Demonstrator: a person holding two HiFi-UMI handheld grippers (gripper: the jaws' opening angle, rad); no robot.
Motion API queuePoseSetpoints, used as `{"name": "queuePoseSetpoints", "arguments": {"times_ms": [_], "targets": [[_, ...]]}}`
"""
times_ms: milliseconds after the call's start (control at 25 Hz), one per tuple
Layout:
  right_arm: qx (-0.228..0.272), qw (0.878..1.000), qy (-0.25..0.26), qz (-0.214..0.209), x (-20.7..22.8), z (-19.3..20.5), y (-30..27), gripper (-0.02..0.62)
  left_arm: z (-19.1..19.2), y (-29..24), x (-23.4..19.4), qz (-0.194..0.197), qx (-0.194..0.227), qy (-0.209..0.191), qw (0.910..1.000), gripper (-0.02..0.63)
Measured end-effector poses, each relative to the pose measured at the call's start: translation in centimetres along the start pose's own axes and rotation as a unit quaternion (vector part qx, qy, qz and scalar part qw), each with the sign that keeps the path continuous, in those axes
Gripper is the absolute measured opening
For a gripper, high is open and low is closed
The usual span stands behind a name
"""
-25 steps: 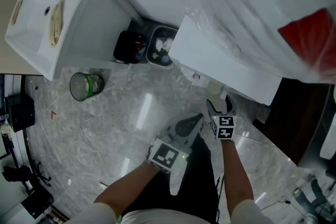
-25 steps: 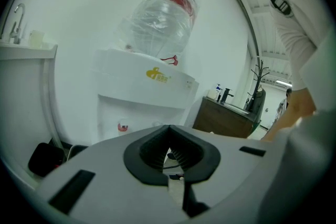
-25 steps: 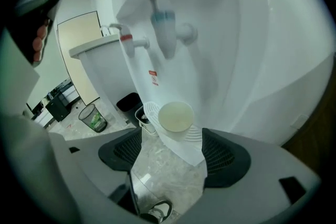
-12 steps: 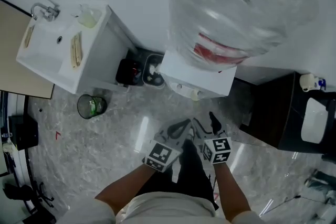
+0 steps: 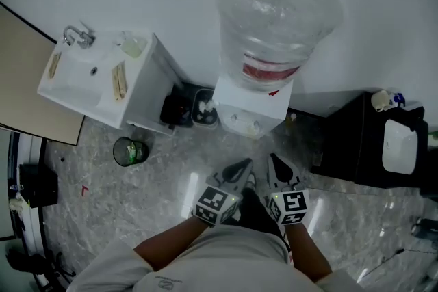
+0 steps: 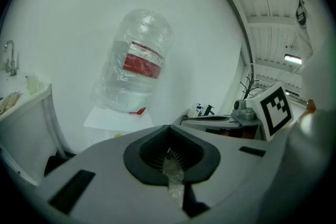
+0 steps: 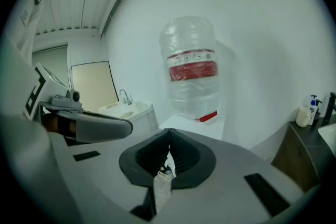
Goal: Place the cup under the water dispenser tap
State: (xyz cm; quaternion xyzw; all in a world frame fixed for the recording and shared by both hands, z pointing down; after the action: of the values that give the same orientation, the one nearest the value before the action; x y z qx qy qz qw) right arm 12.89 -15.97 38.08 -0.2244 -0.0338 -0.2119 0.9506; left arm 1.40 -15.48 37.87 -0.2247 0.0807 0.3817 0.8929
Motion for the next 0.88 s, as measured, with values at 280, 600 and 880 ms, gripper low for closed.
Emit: {"name": "queuePoseSetpoints", "arguments": {"times_ms": [280, 600, 880], "targets": [[0.02, 1.0, 0.01, -0.001, -2.2, -2.9, 2.1, 0.017, -2.6, 1.8, 1.2, 0.001, 0.024, -0.013, 0.9996, 0.005], [0.035, 0.999, 0.02, 0.001, -2.7, -4.7, 2.8, 0.017, -4.5, 2.6, 1.5, -0.004, 0.046, -0.022, 0.9987, 0.005], [0.038, 0.999, 0.023, -0.002, -3.0, -5.0, 2.8, 0.017, -4.8, 2.8, 1.4, -0.005, 0.05, -0.026, 0.9984, 0.005]]}}
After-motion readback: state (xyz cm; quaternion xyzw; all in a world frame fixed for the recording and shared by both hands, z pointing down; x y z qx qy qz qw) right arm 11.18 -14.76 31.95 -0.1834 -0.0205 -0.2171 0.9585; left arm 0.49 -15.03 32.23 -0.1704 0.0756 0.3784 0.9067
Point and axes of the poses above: the fingertips, and each gripper's own axes: y backward along the fingers, x to its right, z out of its underside, the point moved 5 cm from there along y, backward along the fingers, and after that the axes turned 1 degree about -y, right-handed, at the moved point
